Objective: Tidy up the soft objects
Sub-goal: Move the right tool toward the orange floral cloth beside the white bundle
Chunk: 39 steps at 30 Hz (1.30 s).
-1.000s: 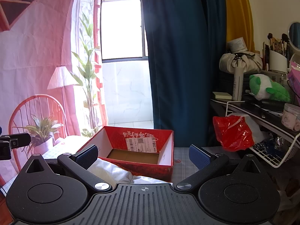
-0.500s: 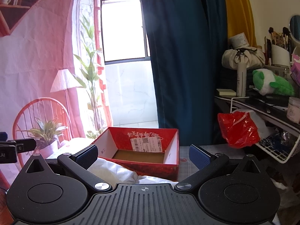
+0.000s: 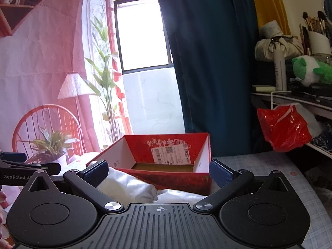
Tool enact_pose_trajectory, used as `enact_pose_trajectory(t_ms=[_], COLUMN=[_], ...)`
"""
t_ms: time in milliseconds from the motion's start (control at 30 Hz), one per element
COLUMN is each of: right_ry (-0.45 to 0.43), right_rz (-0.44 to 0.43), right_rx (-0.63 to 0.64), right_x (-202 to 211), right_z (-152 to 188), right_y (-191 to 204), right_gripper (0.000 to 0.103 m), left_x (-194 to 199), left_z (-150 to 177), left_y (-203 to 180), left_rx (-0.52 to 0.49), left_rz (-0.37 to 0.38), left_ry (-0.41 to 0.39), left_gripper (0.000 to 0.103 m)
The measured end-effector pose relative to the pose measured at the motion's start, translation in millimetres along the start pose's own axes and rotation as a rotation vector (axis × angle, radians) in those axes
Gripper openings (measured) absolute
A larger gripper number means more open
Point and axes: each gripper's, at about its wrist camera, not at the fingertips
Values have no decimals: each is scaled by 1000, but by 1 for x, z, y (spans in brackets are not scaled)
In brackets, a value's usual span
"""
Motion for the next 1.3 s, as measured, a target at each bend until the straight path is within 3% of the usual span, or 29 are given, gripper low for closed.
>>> enact_pose_trajectory(t_ms=[200, 367, 633, 1300], right_ry=[73, 106, 176, 276], right_rz=[0, 68, 112, 45], right_rx=[-16, -20, -67, -15], right_x=[-22, -29, -34, -40], right_z=[21, 37, 58, 78], right_y=[-5, -8, -18, -9], right_gripper=[103, 103, 103, 102], left_x=[-19, -33, -43, -50], left_z=[12, 24, 43, 58], left_y=[4, 8, 1, 3], left_rx=[32, 62, 21, 36], left_rz=[-3, 35, 64, 138], left_ry=[29, 101, 146, 199], left_gripper=[103, 103, 103, 100])
Point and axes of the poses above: each gripper's, at about its wrist camera, not at the fingertips, and x roughly against the way its jaws point, y to its left, z to its underside, and after that the axes turned 6 degrees about y, right-handed
